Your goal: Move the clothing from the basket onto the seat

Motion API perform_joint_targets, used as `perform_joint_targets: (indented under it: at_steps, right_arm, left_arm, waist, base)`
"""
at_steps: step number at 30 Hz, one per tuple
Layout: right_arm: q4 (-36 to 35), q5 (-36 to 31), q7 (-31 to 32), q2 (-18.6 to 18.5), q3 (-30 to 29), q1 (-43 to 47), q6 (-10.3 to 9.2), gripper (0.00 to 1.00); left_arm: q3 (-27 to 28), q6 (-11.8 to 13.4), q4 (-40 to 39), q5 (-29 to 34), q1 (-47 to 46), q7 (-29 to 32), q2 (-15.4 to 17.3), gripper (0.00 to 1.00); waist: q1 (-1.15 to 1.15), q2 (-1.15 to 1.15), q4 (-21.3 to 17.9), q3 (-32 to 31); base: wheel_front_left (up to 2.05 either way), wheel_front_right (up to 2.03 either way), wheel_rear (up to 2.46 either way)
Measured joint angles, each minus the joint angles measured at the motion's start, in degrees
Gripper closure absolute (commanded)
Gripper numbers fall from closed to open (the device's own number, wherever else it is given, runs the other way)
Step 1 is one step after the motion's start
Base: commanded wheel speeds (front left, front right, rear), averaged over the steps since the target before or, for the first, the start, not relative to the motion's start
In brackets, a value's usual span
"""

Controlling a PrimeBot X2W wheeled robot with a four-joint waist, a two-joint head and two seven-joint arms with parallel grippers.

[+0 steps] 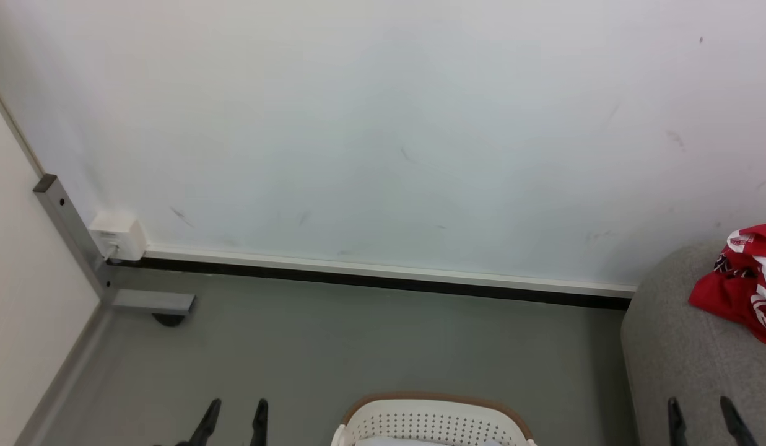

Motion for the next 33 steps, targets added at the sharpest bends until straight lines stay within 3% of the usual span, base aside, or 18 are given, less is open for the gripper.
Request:
perform_joint_targets:
  at_steps: [9,27,28,33]
  right_arm:
    - [2.26,0.92,-0.01,0.46,2.07,1.63,0.00,0.00]
    - [3.61,2.10,-0.01,0.46,2.77,1.95,0.00,0.00]
    - [3.71,2.10,0.00,0.48,2.85,1.97,0.00,1.00]
    - [5.77,3.65,0.97,1.07,2.86,2.10,0.01,1.00]
  left_arm:
    - [4.59,-5.64,1.29,5.19,2.22,-0.03,-4.28,0.00]
    - [9.28,-11.65,4.34,10.49,3.66,-0.03,-9.10,0.00]
    - [9.32,-11.69,4.33,10.54,3.72,-0.03,-9.27,1.00]
    - [9.39,-11.61,6.22,8.94,4.35,0.65,-9.60,1.00]
  waist:
    - [0.01,0.00,-1.77,-1.66]
    - [0.01,0.00,-2.14,-2.81]
    - [0.01,0.00,-2.07,-2.79]
    - [0.01,0.00,-2.12,-2.67]
  base:
    - [0.00,0.00,0.00]
    - [0.00,0.00,0.00]
    - [0.00,0.00,0.00]
    - [0.00,0.00,0.00]
